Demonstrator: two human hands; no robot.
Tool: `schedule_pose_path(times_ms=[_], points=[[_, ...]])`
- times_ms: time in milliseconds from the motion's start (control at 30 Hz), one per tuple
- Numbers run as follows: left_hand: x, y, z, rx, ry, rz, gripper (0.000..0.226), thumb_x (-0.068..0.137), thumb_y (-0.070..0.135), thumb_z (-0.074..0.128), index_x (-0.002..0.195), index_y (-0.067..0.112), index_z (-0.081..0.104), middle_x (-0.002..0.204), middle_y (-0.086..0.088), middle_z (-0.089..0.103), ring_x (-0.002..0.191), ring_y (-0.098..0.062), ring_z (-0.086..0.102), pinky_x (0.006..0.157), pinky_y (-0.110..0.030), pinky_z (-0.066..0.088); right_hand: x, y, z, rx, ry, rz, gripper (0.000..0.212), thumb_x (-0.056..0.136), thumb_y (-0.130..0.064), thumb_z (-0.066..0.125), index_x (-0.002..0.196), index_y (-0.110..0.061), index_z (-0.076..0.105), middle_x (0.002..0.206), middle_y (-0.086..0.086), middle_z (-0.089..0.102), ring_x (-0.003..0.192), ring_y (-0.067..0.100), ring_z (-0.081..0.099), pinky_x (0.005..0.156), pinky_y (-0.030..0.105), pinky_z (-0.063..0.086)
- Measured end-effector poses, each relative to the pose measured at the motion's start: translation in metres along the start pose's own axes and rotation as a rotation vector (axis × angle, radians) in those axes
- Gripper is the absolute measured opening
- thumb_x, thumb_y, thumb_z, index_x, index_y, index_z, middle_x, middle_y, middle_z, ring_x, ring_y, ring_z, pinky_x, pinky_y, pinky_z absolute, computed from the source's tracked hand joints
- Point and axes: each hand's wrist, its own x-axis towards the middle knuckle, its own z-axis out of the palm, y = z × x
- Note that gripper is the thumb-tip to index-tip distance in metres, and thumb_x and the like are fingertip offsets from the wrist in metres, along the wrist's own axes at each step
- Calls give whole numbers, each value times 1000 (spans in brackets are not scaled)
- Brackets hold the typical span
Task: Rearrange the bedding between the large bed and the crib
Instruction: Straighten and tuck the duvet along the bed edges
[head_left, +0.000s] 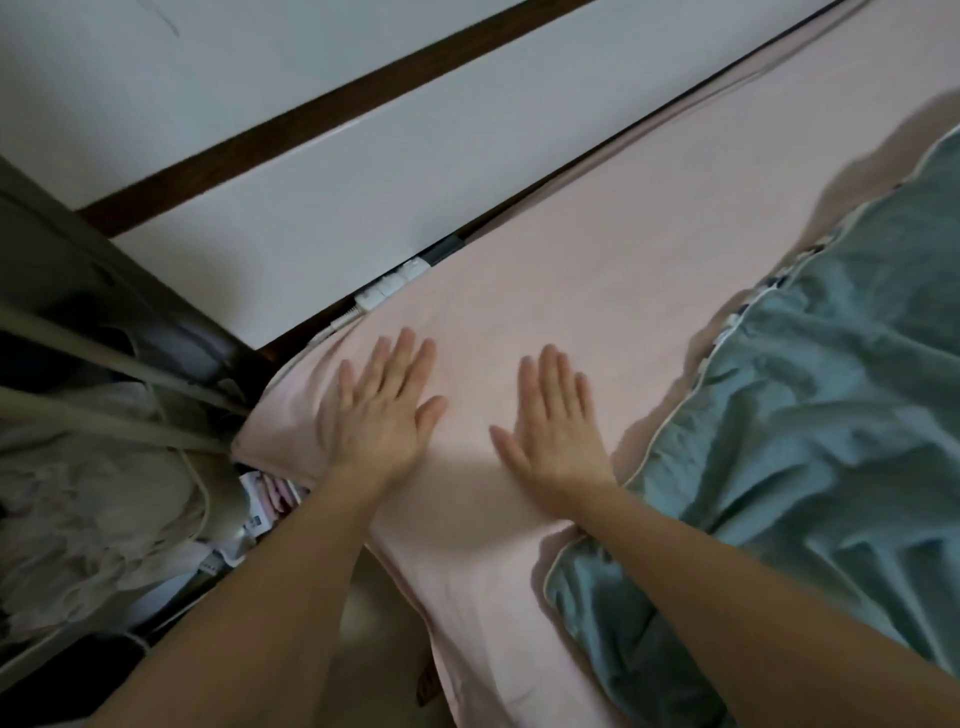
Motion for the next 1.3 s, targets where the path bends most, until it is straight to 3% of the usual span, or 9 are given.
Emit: schedule_pose_path(times_ms=[133,267,367,567,733,1000,1100,1167,1300], points=[[11,8,-24,64,-214,-442,61,101,43,14,153,15,-1,161,-4,-3,147,-29,3,115,-56,-2,-24,-5,-17,-59,-130,-572,63,95,-43,29,150,-13,23,157,10,19,146,23,17,119,36,5],[11,61,-63,-338,-12,-286,44,98,28,38,137,8,43,137,-14,48,127,-34,42,105,-44,36,-37,32,-70,-178,129,148,69,95,-49,35,151,-11,18,158,14,15,147,31,9,117,49,4],[-9,123,-71,-745,-342,-174,40,96,34,46,128,12,53,123,-11,60,115,-30,55,95,-36,43,-55,66,-94,18,-25,651,101,82,-69,47,151,-14,-2,159,16,-2,146,35,0,115,54,10],[-48,199,-53,-723,-478,184,57,73,64,64,122,37,51,117,9,59,104,-10,56,87,-26,41,-71,92,-72,439,-74,977,125,73,-66,64,148,-5,-14,153,24,11,139,39,24,111,46,26],[-65,234,-55,-942,-702,45,22,84,35,69,99,19,66,103,-3,66,98,-20,60,82,-32,48,-77,108,-84,579,115,977,56,89,-22,60,131,4,34,133,22,47,121,35,50,97,37,43],[-68,210,-188,-787,-477,-39,9,80,9,58,87,12,63,76,-2,62,72,-17,59,55,-21,43,-90,66,-218,1426,476,862,24,85,6,48,101,1,65,101,16,64,101,31,60,81,35,49],[-51,171,-217,-461,-274,135,32,73,38,57,100,21,61,91,1,63,88,-21,61,75,-28,50,-102,32,-252,1485,339,706,14,81,-8,61,93,-14,67,90,7,65,95,26,62,80,34,52],[-57,163,-252,-340,-207,159,43,68,50,51,105,30,58,94,7,64,91,-20,63,82,-35,52,-111,7,-261,1384,175,768,46,77,-35,71,114,-10,59,107,2,59,104,22,57,84,31,46],[-63,164,-306,-182,-173,187,28,85,13,56,112,9,63,105,-12,67,98,-30,64,84,-36,49,-93,-41,-286,1611,-62,838,79,56,-63,73,116,-13,59,99,2,66,86,21,64,74,32,56]])
